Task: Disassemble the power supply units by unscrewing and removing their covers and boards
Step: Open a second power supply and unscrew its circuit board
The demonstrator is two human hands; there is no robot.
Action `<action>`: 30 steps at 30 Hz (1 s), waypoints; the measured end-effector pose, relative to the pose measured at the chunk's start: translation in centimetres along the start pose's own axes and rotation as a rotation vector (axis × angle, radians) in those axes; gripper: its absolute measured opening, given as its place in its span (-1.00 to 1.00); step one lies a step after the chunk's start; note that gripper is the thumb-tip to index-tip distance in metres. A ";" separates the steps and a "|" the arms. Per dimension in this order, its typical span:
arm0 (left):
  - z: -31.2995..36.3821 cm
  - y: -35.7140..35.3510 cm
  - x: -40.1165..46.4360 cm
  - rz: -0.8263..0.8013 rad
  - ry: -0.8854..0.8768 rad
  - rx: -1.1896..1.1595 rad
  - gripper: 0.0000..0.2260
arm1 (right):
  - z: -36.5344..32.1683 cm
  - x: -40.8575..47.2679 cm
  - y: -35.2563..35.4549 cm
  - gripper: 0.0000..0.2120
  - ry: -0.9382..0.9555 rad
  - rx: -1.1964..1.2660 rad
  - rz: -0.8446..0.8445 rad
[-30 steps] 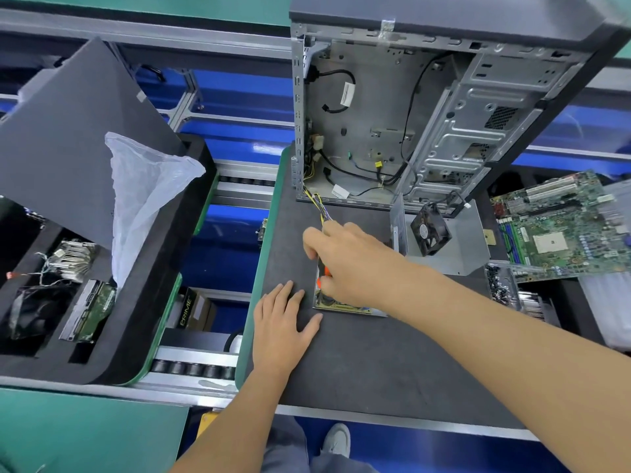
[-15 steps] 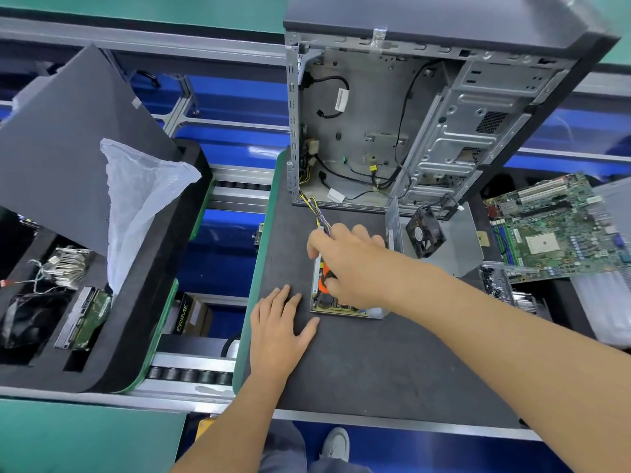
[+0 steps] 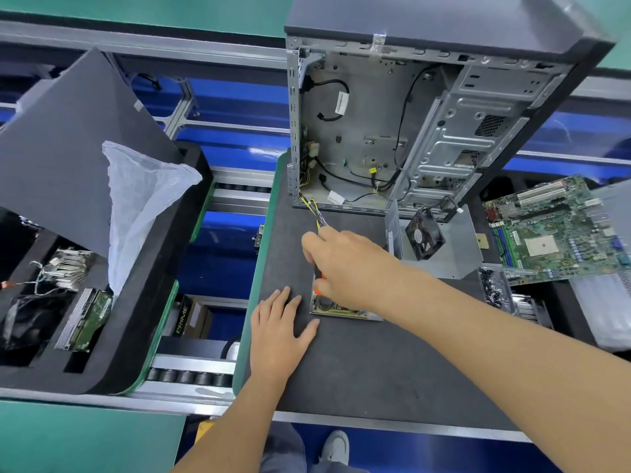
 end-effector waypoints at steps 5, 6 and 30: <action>0.1 0.0 0.1 -0.012 0.005 -0.003 -0.51 | 0.6 0.1 -1.0 -0.64 -0.027 0.139 -0.082; 0.2 0.1 0.1 -0.008 -0.001 0.000 -0.52 | 0.8 0.0 -1.2 -0.62 -0.054 0.168 -0.100; -0.1 -0.2 0.1 -0.021 0.012 0.000 -0.49 | 1.1 -0.7 -1.4 -0.46 -0.113 0.235 -0.185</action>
Point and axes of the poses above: each hand's wrist, its own x-axis towards the middle knuckle, its own y-axis out of the back of the hand, z = x × y, the point moved 9 cm from there along x, towards the middle knuckle, and after that the axes turned 4 degrees about -z, right-handed, at the moved point
